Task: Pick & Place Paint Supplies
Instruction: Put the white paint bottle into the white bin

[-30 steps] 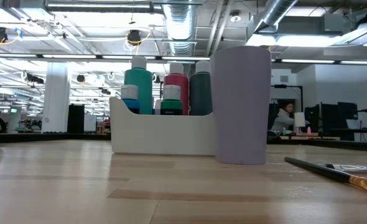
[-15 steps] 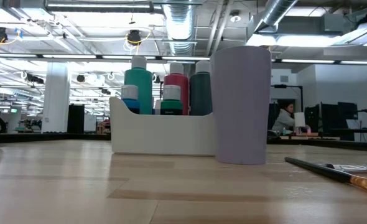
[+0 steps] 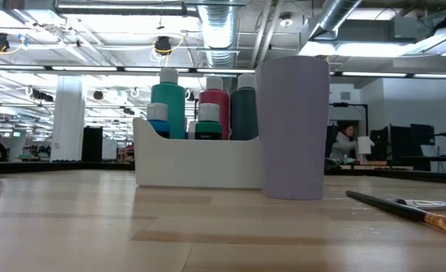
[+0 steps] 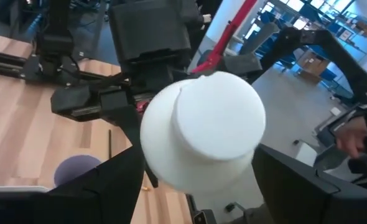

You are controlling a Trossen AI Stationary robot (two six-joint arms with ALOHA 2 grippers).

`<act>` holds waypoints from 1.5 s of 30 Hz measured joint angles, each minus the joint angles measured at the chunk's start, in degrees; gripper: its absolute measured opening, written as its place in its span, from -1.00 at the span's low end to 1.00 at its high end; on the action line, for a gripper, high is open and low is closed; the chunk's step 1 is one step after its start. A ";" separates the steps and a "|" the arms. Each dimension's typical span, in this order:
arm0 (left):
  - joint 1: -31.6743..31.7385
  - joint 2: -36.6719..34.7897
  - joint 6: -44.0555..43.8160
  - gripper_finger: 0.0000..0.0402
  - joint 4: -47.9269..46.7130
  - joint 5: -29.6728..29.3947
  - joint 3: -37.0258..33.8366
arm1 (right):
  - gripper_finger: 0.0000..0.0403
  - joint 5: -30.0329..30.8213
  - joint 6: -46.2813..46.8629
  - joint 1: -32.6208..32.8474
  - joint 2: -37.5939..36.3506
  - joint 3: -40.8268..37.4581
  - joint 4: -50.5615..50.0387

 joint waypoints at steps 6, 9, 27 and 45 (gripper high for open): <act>0.64 1.60 0.07 0.42 1.21 -1.36 -0.04 | -0.15 0.07 -0.05 -0.67 0.02 0.01 0.00; 0.92 2.30 0.02 0.42 1.55 -1.13 -0.04 | -0.13 0.05 0.02 -0.85 0.02 0.00 -0.02; -0.14 0.37 -3.80 0.14 36.04 -12.03 -16.34 | -0.15 4.78 -1.31 -0.88 0.07 0.01 6.15; -2.16 0.47 -5.13 0.32 38.93 -18.26 -19.43 | -0.15 7.62 -1.94 -1.57 0.00 -0.02 10.13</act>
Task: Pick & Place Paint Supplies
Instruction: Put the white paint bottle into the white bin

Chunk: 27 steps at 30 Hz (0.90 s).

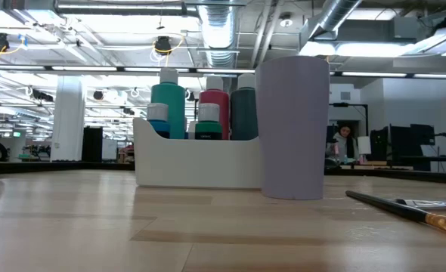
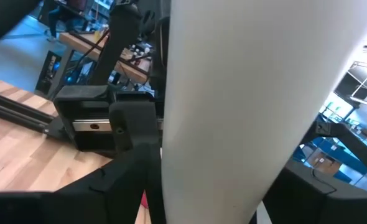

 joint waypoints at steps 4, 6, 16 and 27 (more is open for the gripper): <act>0.02 0.03 0.01 0.37 0.28 -0.15 0.00 | -0.14 -0.13 0.17 0.00 0.00 0.05 -0.01; 0.02 0.03 0.01 0.35 0.29 -0.16 0.00 | -0.14 -0.16 0.17 0.00 0.00 0.07 -0.04; 0.28 0.03 0.12 -0.06 1.56 -0.14 0.00 | -0.11 -0.10 0.66 -0.02 0.00 0.09 -0.38; 0.26 0.03 -0.83 -0.14 0.77 0.34 0.07 | 0.17 -0.43 2.20 0.04 -0.05 0.08 -0.28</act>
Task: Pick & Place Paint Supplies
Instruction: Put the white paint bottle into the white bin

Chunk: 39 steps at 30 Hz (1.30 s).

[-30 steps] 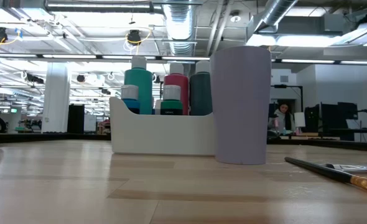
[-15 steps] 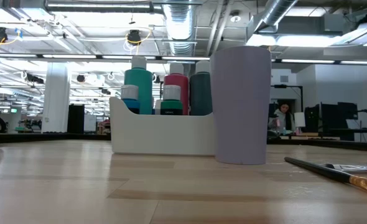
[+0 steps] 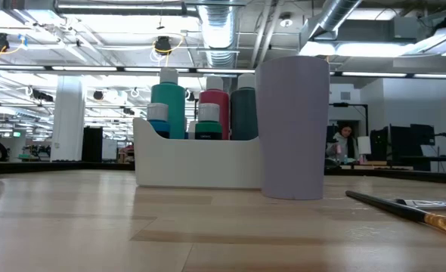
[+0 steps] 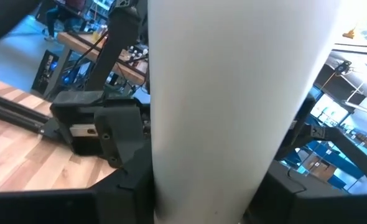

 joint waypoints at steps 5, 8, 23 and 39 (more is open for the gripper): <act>0.00 -0.02 -0.60 -0.21 -2.12 1.62 0.09 | 0.28 -0.19 0.62 0.14 -0.33 0.00 -0.57; 0.00 -0.06 -0.50 -0.21 -2.19 2.45 0.12 | 0.29 -0.45 1.74 0.09 -1.24 -0.01 -1.49; -0.20 0.09 -1.17 -0.22 -10.80 11.08 -0.13 | 0.30 -10.26 3.13 -1.93 -6.84 1.81 -9.74; -0.37 0.47 -0.60 -0.21 -11.10 11.12 -0.04 | 0.30 -12.22 -3.35 -3.95 -6.40 8.58 -20.52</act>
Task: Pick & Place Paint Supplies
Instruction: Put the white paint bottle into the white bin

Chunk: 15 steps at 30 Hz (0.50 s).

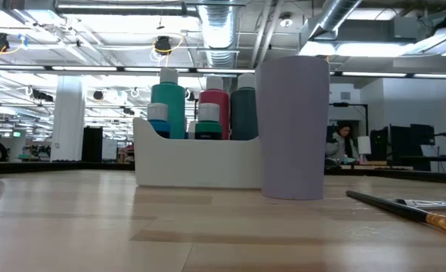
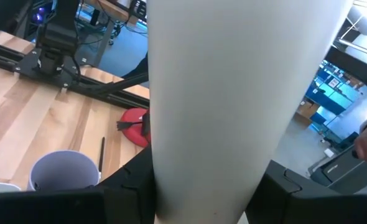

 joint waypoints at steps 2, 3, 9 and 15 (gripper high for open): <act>0.00 0.01 0.02 -0.21 0.02 -0.08 0.00 | 0.30 0.20 -1.67 0.43 0.26 0.00 0.05; 0.00 0.01 0.04 -0.21 0.02 -0.05 0.00 | 0.30 0.31 -1.95 0.48 0.81 0.02 0.51; 0.00 -0.01 0.49 -0.22 0.07 -0.03 0.02 | 0.30 1.95 -2.78 -0.25 2.32 0.20 1.15; 0.00 0.00 0.59 -0.23 -0.17 -0.03 0.03 | 0.30 1.66 -2.12 -0.73 5.11 -0.17 2.59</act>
